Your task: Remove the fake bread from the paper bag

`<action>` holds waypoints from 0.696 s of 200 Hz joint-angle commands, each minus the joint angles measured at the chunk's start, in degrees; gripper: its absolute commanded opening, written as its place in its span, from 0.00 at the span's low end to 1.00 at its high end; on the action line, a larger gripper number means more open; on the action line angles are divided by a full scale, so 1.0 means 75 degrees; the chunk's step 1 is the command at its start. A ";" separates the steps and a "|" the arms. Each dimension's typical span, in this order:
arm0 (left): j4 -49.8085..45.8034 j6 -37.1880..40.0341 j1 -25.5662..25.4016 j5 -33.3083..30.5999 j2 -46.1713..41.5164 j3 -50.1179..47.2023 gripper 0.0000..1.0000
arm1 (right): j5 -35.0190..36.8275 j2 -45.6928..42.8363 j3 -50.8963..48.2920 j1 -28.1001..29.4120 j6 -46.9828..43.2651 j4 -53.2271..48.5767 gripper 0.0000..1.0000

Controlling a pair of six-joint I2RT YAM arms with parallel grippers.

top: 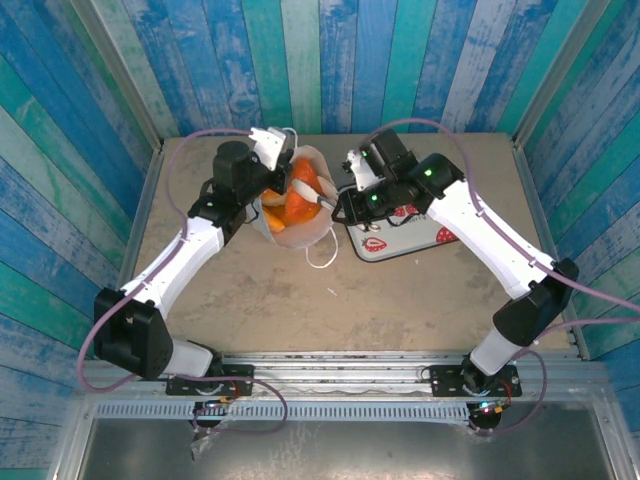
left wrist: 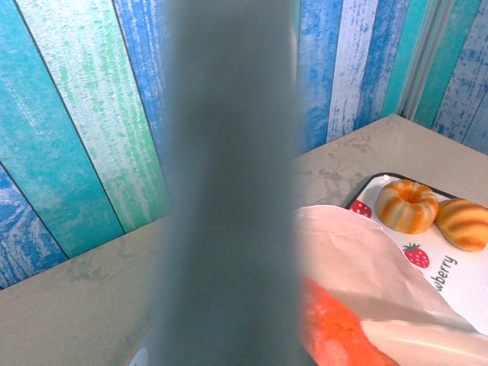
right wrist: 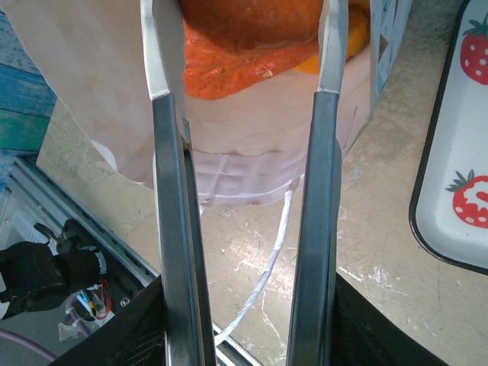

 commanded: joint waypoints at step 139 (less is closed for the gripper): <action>0.0337 -0.0464 0.0000 -0.0531 0.0513 0.0459 0.00 | 0.0104 -0.2157 -0.0177 -0.1104 -0.0231 -0.0462 0.46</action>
